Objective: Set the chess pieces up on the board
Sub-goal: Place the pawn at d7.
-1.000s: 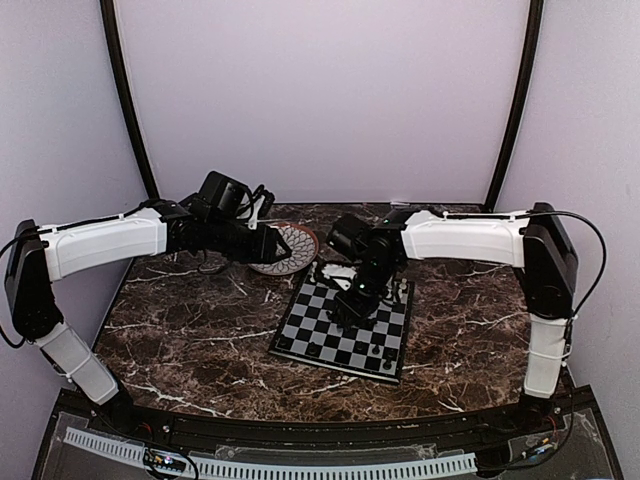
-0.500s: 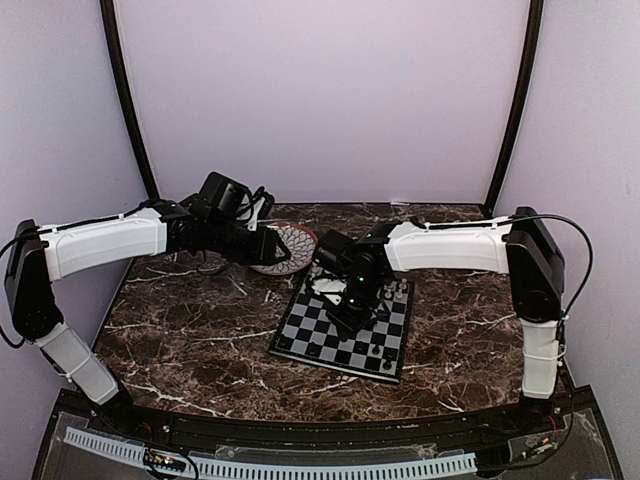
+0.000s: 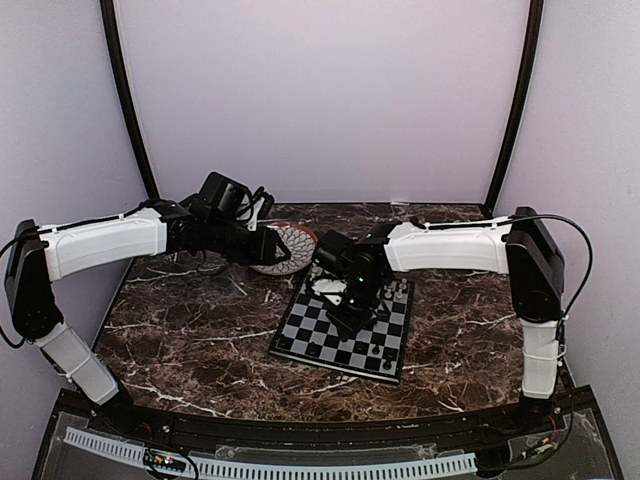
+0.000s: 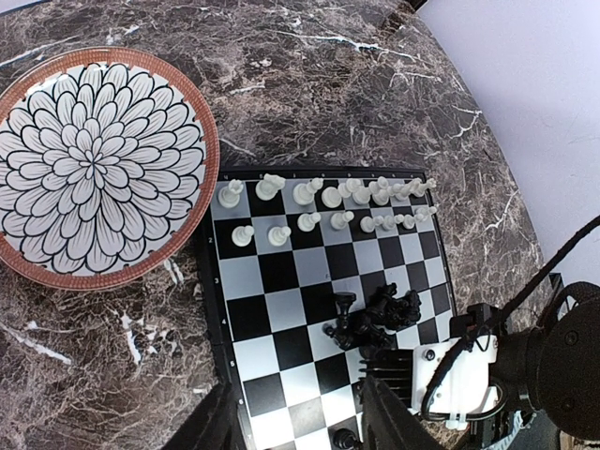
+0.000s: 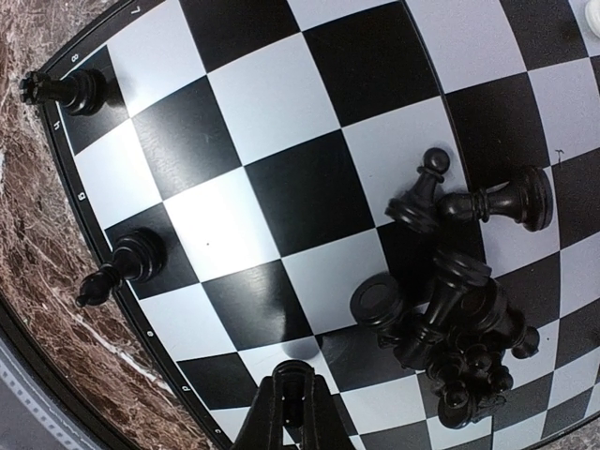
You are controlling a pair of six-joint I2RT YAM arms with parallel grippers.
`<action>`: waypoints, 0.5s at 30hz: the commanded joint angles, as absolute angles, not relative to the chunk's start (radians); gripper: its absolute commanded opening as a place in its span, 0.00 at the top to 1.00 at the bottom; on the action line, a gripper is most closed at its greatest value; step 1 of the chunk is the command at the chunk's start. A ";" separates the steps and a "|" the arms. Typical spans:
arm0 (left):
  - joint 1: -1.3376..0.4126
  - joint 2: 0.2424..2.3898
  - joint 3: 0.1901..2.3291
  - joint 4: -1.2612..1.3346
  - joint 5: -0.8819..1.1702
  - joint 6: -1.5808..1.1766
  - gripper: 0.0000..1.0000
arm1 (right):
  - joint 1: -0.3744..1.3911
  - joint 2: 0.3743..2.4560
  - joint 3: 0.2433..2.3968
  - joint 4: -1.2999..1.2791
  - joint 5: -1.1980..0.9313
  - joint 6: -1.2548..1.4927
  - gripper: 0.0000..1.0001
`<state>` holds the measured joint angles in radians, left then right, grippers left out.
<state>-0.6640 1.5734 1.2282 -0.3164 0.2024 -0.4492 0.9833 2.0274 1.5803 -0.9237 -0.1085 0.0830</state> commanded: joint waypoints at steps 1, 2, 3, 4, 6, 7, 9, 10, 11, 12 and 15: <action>-0.668 1.542 1.231 -0.334 0.209 -0.447 0.53 | 0.994 2.039 1.580 -0.935 -0.122 0.075 1.00; -0.668 1.542 1.231 -0.334 0.209 -0.446 0.53 | 0.996 2.039 1.580 -0.936 -0.122 0.075 1.00; -0.668 1.541 1.228 -0.332 0.211 -0.446 0.52 | 0.996 2.040 1.580 -0.936 -0.120 0.075 1.00; -0.668 1.541 1.228 -0.332 0.211 -0.446 0.53 | 0.996 2.040 1.580 -0.938 -0.120 0.075 1.00; -0.669 1.541 1.226 -0.331 0.211 -0.446 0.53 | 0.996 2.040 1.579 -0.940 -0.119 0.077 1.00; -0.668 1.542 1.226 -0.329 0.212 -0.446 0.53 | 0.996 2.040 1.577 -0.941 -0.119 0.077 1.00; -0.667 1.544 1.226 -0.327 0.214 -0.446 0.52 | 0.996 2.043 1.575 -0.944 -0.118 0.078 1.00; -0.668 1.546 1.227 -0.326 0.215 -0.447 0.53 | 0.996 2.044 1.575 -0.947 -0.113 0.081 1.00; -0.669 1.547 1.227 -0.325 0.215 -0.448 0.53 | 0.996 2.046 1.575 -0.950 -0.111 0.080 1.00; -0.669 1.548 1.227 -0.324 0.216 -0.448 0.53 | 0.996 2.046 1.574 -0.951 -0.111 0.080 1.00; -0.667 1.550 1.227 -0.322 0.216 -0.449 0.52 | 0.996 2.049 1.569 -0.949 -0.116 0.081 1.00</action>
<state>-0.6640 1.5734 1.2282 -0.3161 0.2035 -0.4492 0.9844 2.0327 1.5795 -0.9371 -0.1123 0.0830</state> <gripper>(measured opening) 0.474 0.052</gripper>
